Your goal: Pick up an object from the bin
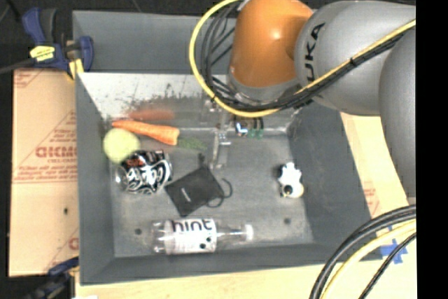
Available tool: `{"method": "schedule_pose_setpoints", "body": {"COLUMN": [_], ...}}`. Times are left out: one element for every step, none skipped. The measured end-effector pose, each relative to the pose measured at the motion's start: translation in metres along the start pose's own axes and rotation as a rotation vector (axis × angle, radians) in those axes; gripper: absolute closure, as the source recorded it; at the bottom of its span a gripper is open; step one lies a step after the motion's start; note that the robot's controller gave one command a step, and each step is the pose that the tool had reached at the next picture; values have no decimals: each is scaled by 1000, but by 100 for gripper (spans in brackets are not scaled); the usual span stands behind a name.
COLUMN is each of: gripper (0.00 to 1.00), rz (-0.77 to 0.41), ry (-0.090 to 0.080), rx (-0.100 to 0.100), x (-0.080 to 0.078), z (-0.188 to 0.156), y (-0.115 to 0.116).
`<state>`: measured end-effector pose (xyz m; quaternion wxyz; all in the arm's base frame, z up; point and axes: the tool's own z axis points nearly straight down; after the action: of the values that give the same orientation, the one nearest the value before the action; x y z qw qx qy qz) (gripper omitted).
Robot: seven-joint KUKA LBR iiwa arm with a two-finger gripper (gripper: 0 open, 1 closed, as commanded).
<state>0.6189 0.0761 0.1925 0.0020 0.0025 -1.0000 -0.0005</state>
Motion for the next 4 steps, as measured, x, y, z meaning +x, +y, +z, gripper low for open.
{"method": "schedule_pose_setpoints", "body": {"gripper": [0, 0, 0, 0], "rz": [1, -53, -206, -198], "ry": [-8, -12, -1, -20], "rx": [-1, 1, 2, -1], "x": [-2, 5, 30, 24], "z": [-5, 48, 55, 55], "y": [0, 27, 65, 92]}}
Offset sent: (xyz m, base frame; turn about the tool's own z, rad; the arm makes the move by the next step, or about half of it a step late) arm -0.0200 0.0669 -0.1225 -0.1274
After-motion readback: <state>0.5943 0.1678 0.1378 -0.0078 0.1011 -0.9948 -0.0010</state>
